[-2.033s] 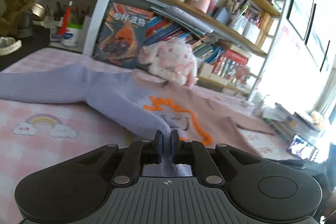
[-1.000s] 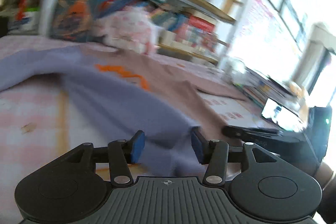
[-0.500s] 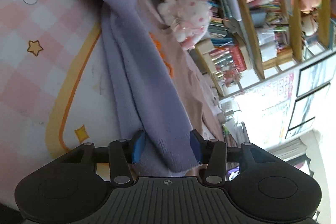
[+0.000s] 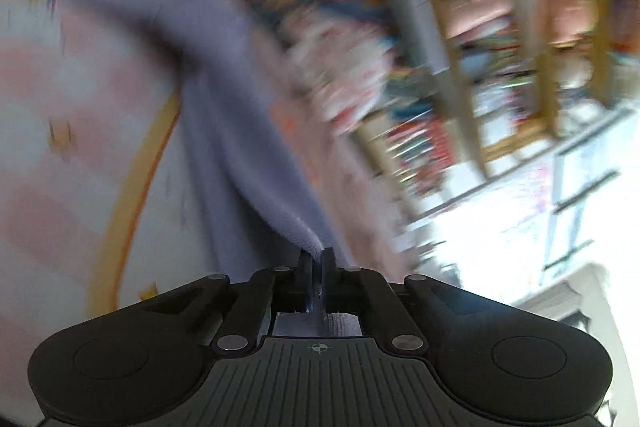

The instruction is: Fold clothes

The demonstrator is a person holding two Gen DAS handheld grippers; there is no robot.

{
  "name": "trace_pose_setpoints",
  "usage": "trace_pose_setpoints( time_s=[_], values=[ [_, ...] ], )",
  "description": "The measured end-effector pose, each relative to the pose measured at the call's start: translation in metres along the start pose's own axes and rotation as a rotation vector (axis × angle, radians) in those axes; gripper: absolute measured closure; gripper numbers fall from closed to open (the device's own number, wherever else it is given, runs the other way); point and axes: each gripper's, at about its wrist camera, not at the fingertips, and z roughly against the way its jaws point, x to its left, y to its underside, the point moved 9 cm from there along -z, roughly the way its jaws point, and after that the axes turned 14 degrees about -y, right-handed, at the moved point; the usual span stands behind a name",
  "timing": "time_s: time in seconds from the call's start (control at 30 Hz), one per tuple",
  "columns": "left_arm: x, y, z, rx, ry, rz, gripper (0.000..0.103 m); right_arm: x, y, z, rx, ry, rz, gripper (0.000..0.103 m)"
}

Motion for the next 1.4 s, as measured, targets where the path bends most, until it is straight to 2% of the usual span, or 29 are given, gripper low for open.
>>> trace_pose_setpoints(
  time_s=[0.1, 0.17, 0.27, 0.37, 0.47, 0.53, 0.6, 0.67, 0.77, 0.8, 0.83, 0.9, 1.03, 1.07, 1.1, 1.17, 1.23, 1.4],
  values=[
    [0.008, -0.019, 0.050, -0.080, -0.010, -0.080, 0.101, 0.000, 0.000, 0.000, 0.002, 0.002, 0.001, 0.092],
    [0.021, -0.027, 0.076, -0.107, -0.061, -0.122, 0.101, 0.001, 0.000, 0.000, 0.001, 0.008, 0.005, 0.092],
    [0.051, -0.030, 0.101, -0.105, -0.214, -0.195, 0.101, 0.000, 0.000, 0.000, -0.004, 0.009, -0.006, 0.092],
    [0.077, -0.024, 0.104, -0.076, -0.381, -0.264, 0.102, 0.002, -0.001, 0.000, 0.007, 0.017, 0.009, 0.092],
    [0.078, -0.018, 0.101, -0.095, -0.535, -0.428, 0.103, 0.004, -0.002, 0.000, 0.018, 0.028, 0.035, 0.093],
    [0.075, -0.018, 0.100, -0.113, -0.588, -0.511, 0.103, 0.005, -0.003, 0.000, 0.023, 0.036, 0.049, 0.093],
    [0.070, -0.024, 0.099, -0.141, -0.564, -0.512, 0.095, 0.004, -0.003, -0.001, 0.031, 0.032, 0.044, 0.093],
    [0.069, -0.031, 0.091, -0.140, -0.521, -0.462, 0.091, 0.003, -0.003, -0.001, 0.032, 0.025, 0.029, 0.092],
    [0.068, -0.036, 0.077, -0.137, -0.484, -0.415, 0.068, -0.001, -0.003, -0.001, 0.029, 0.015, -0.016, 0.091],
    [0.068, -0.036, 0.071, -0.135, -0.481, -0.409, 0.063, -0.001, -0.002, -0.001, 0.028, 0.013, -0.022, 0.089],
    [0.068, -0.036, 0.065, -0.134, -0.477, -0.404, 0.063, -0.001, -0.002, 0.000, 0.028, 0.011, -0.028, 0.088],
    [0.067, -0.035, 0.053, -0.129, -0.484, -0.421, 0.063, -0.001, -0.001, 0.001, 0.029, 0.009, -0.031, 0.087],
    [0.061, -0.029, 0.042, -0.150, -0.527, -0.552, 0.065, -0.002, -0.001, 0.001, 0.031, 0.000, -0.038, 0.087],
    [0.059, -0.029, 0.039, -0.151, -0.535, -0.584, 0.071, -0.002, -0.001, 0.001, 0.032, -0.002, -0.035, 0.087],
    [0.058, -0.029, 0.036, -0.151, -0.539, -0.607, 0.089, -0.002, -0.001, 0.000, 0.034, -0.004, -0.031, 0.088],
    [0.057, -0.031, 0.030, -0.148, -0.540, -0.644, 0.095, -0.002, -0.002, -0.003, 0.035, -0.007, -0.016, 0.091],
    [0.056, -0.038, 0.021, -0.141, -0.523, -0.651, 0.097, -0.003, -0.006, -0.007, 0.033, 0.000, 0.005, 0.092],
    [0.052, -0.048, 0.003, -0.169, -0.549, -0.673, 0.097, -0.014, -0.021, -0.031, 0.024, 0.033, 0.011, 0.092]
  ],
)
